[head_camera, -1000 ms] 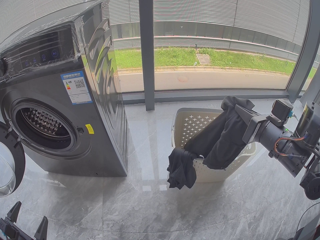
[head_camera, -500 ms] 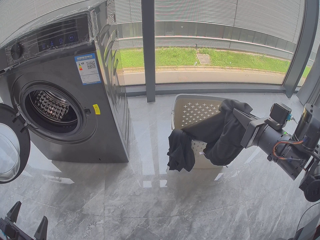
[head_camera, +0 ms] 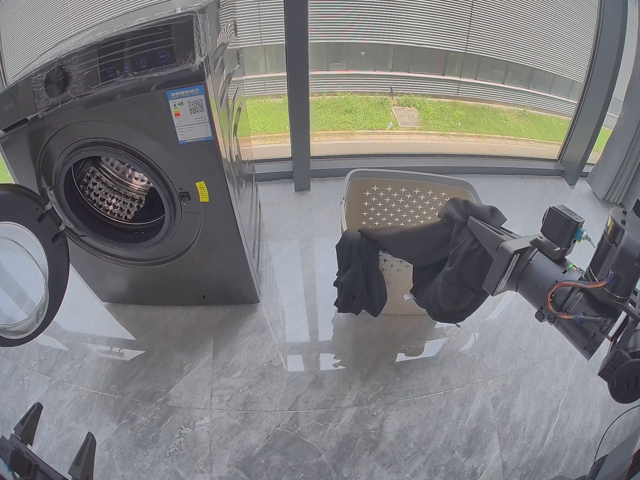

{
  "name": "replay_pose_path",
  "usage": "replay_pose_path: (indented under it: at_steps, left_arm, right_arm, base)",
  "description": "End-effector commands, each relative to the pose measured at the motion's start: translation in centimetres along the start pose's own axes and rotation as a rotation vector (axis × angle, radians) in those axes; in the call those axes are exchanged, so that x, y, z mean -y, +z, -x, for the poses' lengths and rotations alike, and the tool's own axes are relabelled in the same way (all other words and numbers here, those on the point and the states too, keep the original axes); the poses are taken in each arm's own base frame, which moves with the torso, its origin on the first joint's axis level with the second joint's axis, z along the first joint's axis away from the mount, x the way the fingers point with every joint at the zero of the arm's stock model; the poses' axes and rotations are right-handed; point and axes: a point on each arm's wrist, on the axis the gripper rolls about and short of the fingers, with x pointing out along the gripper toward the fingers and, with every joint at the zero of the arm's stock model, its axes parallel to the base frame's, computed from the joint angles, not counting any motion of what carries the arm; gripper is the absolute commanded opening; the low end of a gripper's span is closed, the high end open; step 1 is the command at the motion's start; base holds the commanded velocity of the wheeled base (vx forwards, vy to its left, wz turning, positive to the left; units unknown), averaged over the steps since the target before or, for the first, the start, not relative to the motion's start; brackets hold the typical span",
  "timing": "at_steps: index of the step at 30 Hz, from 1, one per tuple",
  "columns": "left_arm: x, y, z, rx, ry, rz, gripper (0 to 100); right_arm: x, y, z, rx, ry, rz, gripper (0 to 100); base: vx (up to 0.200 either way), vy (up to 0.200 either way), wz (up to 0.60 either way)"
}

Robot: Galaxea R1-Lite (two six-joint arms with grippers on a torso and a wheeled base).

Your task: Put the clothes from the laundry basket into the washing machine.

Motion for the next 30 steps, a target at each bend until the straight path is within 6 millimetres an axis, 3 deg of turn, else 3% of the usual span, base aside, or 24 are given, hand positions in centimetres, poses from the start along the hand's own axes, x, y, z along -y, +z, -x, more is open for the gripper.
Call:
replay_pose_path:
  at_steps: [1,30]
  left_arm:
    - [0.0,-0.5,0.0,-0.001,0.001,0.000,100]
    - [0.0,-0.5,0.0,-0.001,0.001,0.000,100]
  right_arm:
    - [-0.1,0.0,-0.1,0.002,0.003,-0.001,0]
    - [-1.3,-0.3,0.2,-0.014,0.086,-0.005,0]
  base:
    - [0.000,0.200,0.00]
    - [0.000,0.200,0.00]
